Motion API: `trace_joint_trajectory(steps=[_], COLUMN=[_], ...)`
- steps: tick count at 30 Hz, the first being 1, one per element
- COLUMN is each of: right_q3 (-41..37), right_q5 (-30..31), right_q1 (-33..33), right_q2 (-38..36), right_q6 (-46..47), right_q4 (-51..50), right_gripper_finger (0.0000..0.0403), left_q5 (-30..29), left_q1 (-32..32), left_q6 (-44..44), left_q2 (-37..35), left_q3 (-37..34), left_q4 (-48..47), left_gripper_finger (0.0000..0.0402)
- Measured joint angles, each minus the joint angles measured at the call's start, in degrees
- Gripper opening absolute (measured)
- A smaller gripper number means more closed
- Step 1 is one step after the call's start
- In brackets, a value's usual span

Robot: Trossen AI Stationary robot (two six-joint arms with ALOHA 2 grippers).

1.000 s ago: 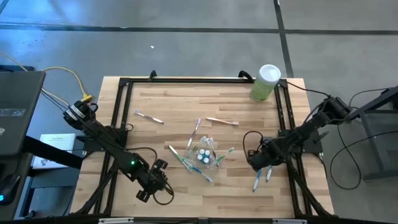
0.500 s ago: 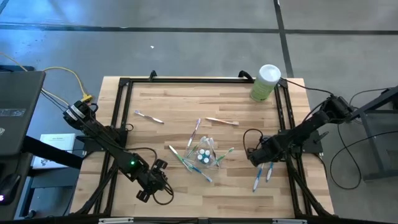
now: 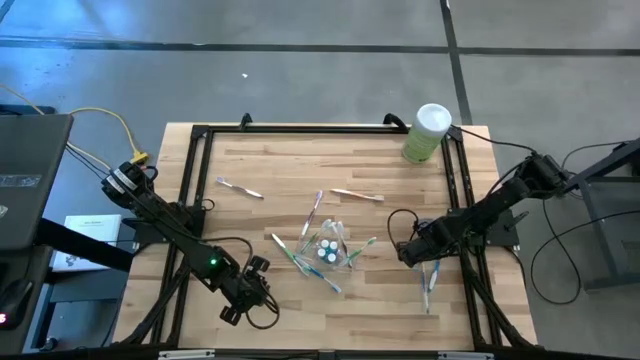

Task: Pick & Place toothbrushing station
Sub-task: Put the blue toothbrush into the transparent organizer

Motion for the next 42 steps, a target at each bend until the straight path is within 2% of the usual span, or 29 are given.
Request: trace_joint_trajectory(steps=[6,13,17,21,26,30,37,39,42], right_q3=[3.4,12.6,20.1,27.0,28.7,28.8,28.8,28.8,28.8], right_q5=[2.2,9.6,19.3,34.4,53.2,64.4,77.5,78.5,77.7], right_q1=[0.1,0.7,2.5,6.2,11.1,12.7,12.9,11.5,8.7], right_q2=[0.6,0.5,0.4,0.3,0.3,2.2,7.8,9.9,12.6], right_q6=[-4.7,-11.1,-17.1,-26.2,-47.8,-68.9,-102.4,-107.0,-106.3], right_q4=[-3.3,-5.7,-5.8,-4.2,10.1,24.0,48.5,52.7,55.0], right_gripper_finger=[0.001,0.001,0.0009,0.0009,0.0009,0.0009,0.0013,0.0009,0.0009], left_q5=[0.0,0.0,-0.2,-2.7,-3.1,-8.1,-23.4,-24.5,-24.7], left_q1=[0.0,0.3,0.6,0.9,2.1,4.1,7.0,7.8,8.6], left_q6=[0.0,0.0,0.4,3.6,7.1,5.1,0.4,0.2,0.7], left_q2=[0.0,0.0,0.0,0.0,0.0,0.0,0.0,0.0,-0.6], left_q3=[0.0,0.0,0.0,0.0,0.1,0.1,0.1,-0.1,-0.3], left_q4=[0.9,1.9,4.6,12.0,21.4,24.5,25.4,25.4,24.2], left_gripper_finger=[0.0143,0.0143,0.0143,0.0143,0.0143,0.0143,0.0143,0.0143,0.0143])
